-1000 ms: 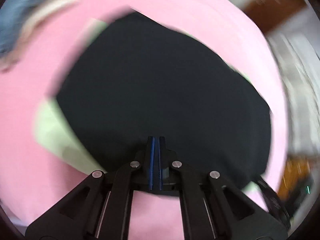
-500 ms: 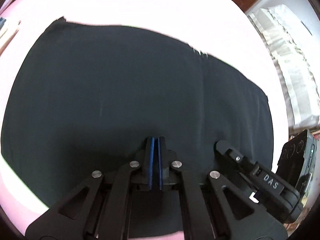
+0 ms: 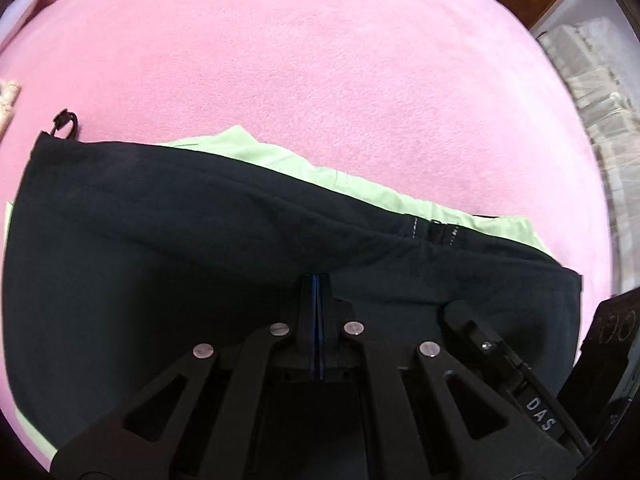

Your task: Fold large clothes

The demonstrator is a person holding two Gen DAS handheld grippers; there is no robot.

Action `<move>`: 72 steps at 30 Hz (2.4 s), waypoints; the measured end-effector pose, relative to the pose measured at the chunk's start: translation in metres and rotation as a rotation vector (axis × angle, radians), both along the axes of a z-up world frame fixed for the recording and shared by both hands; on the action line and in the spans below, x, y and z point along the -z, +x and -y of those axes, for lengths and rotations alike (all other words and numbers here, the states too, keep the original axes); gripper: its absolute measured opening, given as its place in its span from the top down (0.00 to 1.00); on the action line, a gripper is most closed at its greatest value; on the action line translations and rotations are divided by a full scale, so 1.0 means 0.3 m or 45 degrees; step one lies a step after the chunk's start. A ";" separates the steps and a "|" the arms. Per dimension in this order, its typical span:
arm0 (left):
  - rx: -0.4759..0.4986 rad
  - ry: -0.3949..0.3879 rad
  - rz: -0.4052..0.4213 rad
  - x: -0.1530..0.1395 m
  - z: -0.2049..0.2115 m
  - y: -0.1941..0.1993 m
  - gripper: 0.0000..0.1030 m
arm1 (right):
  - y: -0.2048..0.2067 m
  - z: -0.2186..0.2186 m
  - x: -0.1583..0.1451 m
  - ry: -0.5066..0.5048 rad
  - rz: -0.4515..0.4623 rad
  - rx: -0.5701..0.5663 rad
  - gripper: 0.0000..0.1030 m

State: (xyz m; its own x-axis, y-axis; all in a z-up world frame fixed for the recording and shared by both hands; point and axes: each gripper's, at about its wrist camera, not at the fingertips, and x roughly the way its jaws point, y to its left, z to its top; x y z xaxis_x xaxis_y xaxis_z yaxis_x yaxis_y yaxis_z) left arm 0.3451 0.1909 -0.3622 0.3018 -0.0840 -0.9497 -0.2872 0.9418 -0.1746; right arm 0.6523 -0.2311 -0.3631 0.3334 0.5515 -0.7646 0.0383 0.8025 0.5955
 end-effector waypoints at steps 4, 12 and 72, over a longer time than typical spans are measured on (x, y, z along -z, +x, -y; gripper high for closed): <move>-0.169 0.202 0.076 -0.034 -0.078 -0.075 0.99 | -0.013 0.119 -0.011 0.034 -0.030 0.054 1.00; -0.521 0.466 -0.121 0.053 -0.594 -0.123 0.99 | 0.012 0.599 -0.054 -0.259 0.045 0.338 1.00; -0.855 -0.665 0.055 0.025 -0.320 -1.019 0.27 | 0.125 -0.462 0.263 -0.560 -0.278 -0.453 0.93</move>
State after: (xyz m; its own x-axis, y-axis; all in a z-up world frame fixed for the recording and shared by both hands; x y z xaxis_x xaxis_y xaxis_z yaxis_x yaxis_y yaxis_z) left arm 0.0393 0.2869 -0.3697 0.4797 -0.2985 -0.8251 -0.7390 0.3696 -0.5633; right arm 0.6898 -0.0925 -0.4421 -0.0040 0.2173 -0.9761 -0.1937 0.9575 0.2139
